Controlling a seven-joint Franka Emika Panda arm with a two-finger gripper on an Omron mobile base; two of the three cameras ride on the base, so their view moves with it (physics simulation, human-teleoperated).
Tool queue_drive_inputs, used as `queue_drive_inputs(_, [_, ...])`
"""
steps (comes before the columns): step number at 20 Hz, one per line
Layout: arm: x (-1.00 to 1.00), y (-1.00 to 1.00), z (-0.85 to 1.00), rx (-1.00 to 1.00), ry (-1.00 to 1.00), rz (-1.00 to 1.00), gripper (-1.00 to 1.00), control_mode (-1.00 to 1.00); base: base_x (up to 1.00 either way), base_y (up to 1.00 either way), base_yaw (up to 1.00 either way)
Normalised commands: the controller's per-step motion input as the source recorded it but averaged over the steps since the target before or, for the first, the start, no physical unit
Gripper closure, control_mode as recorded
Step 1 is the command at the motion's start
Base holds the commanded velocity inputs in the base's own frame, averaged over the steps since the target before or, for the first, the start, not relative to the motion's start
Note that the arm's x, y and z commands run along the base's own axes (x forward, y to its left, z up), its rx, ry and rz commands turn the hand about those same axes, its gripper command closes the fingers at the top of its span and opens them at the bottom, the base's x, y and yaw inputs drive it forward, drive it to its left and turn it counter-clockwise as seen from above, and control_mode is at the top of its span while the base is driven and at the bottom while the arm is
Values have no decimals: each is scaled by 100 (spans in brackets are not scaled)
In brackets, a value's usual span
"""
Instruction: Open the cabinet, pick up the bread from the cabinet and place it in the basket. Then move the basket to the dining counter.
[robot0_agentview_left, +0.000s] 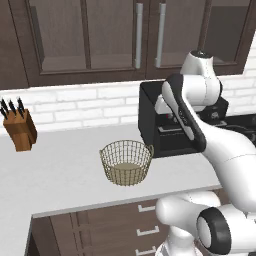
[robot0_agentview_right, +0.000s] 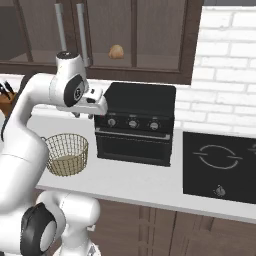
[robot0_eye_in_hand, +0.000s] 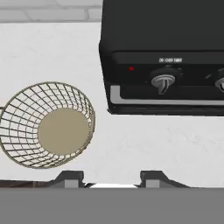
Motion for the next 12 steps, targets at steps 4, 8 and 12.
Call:
queue_drive_inputs(4, [-41,0,-3,0,-17,-1,-100,-100,0,0,0])
queue_drive_inputs(8, [-94,2,25,0,-50,1,-100,-100,0,0,0])
queue_drive_inputs(12, [-83,0,58,0,-58,0,-100,-100,0,0,0])
